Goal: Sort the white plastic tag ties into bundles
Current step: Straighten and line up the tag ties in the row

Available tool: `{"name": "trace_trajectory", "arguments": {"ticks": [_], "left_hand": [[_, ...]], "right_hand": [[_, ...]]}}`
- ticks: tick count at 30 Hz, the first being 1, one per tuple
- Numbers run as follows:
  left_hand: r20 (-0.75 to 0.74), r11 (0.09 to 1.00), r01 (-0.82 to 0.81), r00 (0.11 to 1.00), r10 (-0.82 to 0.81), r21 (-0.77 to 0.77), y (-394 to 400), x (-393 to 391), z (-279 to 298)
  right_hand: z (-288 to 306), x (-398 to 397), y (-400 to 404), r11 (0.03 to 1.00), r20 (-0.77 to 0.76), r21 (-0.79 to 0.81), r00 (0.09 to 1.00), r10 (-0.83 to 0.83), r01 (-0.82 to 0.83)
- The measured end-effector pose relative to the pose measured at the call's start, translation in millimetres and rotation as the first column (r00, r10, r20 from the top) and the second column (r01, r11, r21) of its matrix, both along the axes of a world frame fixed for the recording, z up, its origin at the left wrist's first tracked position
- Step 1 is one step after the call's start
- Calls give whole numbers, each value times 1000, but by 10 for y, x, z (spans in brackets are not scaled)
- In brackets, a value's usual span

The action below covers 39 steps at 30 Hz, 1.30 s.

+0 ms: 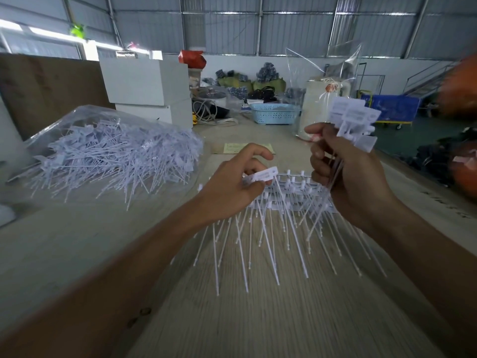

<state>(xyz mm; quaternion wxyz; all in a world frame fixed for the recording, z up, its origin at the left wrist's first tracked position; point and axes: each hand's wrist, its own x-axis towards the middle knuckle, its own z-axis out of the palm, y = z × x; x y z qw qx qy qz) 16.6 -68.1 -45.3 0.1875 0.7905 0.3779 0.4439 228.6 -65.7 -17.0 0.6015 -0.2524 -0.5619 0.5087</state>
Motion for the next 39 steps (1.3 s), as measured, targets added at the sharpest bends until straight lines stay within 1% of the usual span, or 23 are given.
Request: {"name": "trace_trajectory", "arguments": {"ticks": [2,7,9,10,12,14,16,18,20,22,24,26,29,32,34,35,37,39], "left_hand": [[-4,1000,-4,1000,4,0,6,2,-2],[-11,1000,-6,1000,6,5,22,2,-6],[-17,1000,-5,1000,5,24,24,2,-4],[-32,999,-15,999,16,40,23,4,0],[-54,996,-29,998,34,82,14,11,12],[-44,992,-9,999,15,130,3,23,28],[-37,984,-6,999,13,181,-10,38,39],[-12,978,-17,1000,20,207,-18,50,49],[28,980,-13,1000,8,200,-19,66,51],[61,983,-6,998,-6,181,-20,87,40],[79,985,-2,997,-12,171,-19,95,26],[75,987,10,997,-22,161,-13,88,21],[-6,986,4,1000,-3,168,18,38,24],[-168,980,-61,981,93,190,47,-2,-11],[-218,973,-91,966,138,213,47,1,-44],[-226,967,-95,963,150,238,46,4,-52],[-240,952,-87,957,162,294,55,4,-54],[-236,946,-74,959,154,317,58,-2,-44]], "right_hand": [[11,-5,-2,1000,-4,-9,1000,-5,5],[18,-14,-24,1000,40,-14,999,-10,11],[22,-10,-46,999,89,8,995,-49,49],[23,-11,-62,995,136,37,986,-98,94],[18,-29,-82,969,239,119,941,-240,217],[-2,-56,-83,930,353,184,862,-363,317],[-23,-77,-81,913,466,227,785,-408,339],[-42,-88,-70,923,525,225,759,-385,312],[-44,-91,-67,943,571,202,750,-334,266],[-29,-93,-75,957,614,212,735,-287,196],[-8,-96,-98,972,630,205,744,-223,118],[-6,-80,-98,981,636,177,750,-178,83],[4,-22,-53,988,600,91,786,-153,123],[-18,6,-12,992,571,13,814,-110,125],[-37,-8,-20,993,568,-7,818,-94,119],[-41,-18,-28,994,564,1,820,-93,112],[-39,-29,-49,993,584,74,803,-121,96],[-29,-32,-77,976,643,190,738,-204,105]]}}
